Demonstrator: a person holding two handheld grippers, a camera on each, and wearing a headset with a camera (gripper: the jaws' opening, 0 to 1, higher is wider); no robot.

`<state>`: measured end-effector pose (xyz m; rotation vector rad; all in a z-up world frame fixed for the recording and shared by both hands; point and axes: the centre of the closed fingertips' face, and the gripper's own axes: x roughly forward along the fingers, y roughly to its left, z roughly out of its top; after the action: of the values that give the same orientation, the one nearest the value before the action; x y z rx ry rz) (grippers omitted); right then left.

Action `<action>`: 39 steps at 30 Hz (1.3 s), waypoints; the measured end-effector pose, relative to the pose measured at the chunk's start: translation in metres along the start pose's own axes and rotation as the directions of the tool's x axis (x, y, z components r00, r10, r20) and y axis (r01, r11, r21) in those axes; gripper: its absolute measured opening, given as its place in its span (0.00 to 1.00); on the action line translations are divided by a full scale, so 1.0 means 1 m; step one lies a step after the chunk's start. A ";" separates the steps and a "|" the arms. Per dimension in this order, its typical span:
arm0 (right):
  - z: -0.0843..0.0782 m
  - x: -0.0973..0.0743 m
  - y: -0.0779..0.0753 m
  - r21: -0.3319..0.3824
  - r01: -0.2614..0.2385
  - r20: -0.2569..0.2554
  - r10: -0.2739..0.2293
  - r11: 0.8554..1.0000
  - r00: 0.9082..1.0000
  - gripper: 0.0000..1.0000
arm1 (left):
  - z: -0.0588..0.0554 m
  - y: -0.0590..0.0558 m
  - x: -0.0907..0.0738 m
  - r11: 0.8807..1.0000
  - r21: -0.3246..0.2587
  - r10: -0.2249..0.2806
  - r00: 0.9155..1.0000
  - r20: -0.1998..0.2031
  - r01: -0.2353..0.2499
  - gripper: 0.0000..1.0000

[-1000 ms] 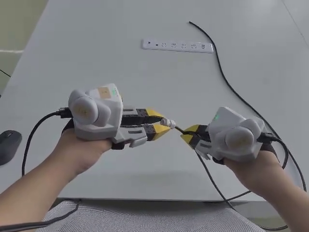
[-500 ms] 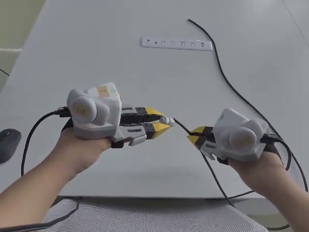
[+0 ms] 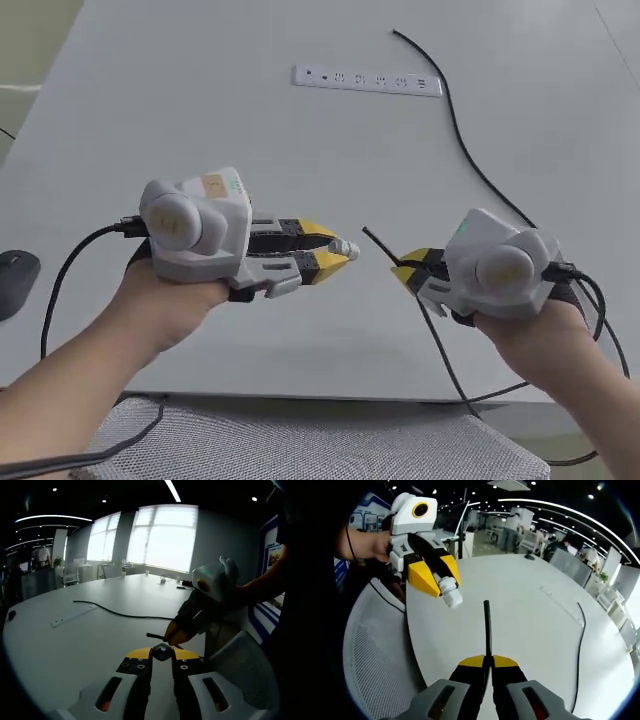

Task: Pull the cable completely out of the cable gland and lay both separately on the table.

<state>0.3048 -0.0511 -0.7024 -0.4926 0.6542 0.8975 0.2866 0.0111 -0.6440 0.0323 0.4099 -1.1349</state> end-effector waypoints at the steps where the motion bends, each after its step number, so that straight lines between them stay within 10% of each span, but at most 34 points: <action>1: 0.002 0.000 -0.001 0.000 0.000 -0.002 0.000 1.000 1.000 0.00 | -0.002 0.000 0.000 1.000 -0.002 0.000 1.000 -0.001 0.000 0.15; 15: 0.025 0.008 -0.014 -0.031 0.007 -0.022 -0.008 0.999 1.000 0.00 | -0.024 -0.003 -0.005 1.000 -0.027 -0.008 1.000 0.005 0.008 0.15; 39: 0.077 0.067 -0.014 -0.152 -0.066 -0.083 0.054 0.986 0.995 0.00 | -0.058 0.023 -0.014 0.998 -0.060 0.012 1.000 -0.003 -0.012 0.15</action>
<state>0.3706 0.0278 -0.6931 -0.6520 0.6769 0.9946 0.2843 0.0470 -0.6971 -0.0163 0.4460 -1.1102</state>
